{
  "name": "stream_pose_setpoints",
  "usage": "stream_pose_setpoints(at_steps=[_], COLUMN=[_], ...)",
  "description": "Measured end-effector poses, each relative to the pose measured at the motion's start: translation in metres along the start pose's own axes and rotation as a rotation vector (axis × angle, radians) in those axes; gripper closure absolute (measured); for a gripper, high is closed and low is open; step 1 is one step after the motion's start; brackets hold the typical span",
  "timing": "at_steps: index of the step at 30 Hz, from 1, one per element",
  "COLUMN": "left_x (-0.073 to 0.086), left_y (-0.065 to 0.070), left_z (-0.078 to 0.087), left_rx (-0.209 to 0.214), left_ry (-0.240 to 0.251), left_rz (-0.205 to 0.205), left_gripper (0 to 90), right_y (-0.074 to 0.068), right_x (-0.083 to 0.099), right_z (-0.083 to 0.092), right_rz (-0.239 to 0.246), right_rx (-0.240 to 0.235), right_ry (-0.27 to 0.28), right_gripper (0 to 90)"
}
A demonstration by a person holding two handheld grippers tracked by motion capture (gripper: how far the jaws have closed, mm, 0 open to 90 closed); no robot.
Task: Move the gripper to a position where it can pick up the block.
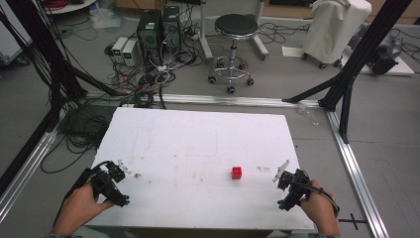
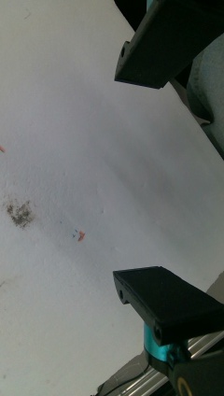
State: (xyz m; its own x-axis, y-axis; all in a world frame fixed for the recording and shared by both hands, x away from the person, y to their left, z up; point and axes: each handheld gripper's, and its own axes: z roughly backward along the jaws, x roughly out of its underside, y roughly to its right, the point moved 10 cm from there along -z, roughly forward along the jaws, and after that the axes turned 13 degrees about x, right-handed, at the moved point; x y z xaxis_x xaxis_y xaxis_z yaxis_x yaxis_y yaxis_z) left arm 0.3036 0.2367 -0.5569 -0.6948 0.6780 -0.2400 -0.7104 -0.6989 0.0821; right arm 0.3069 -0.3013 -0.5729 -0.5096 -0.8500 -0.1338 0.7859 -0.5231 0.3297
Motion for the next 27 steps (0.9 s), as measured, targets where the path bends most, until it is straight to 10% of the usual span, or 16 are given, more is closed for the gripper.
stream_pose_setpoints(at_steps=[27], left_x=[-0.001], left_y=[0.0033], left_z=[0.0066], left_rx=[0.021], left_ry=[0.015], left_rz=[-0.03], left_gripper=[6.1], right_y=[-0.0005], right_x=[-0.0056], right_z=[0.0003], right_rz=[0.019], right_rx=[0.015], right_ry=[0.006], right_gripper=[11.6])
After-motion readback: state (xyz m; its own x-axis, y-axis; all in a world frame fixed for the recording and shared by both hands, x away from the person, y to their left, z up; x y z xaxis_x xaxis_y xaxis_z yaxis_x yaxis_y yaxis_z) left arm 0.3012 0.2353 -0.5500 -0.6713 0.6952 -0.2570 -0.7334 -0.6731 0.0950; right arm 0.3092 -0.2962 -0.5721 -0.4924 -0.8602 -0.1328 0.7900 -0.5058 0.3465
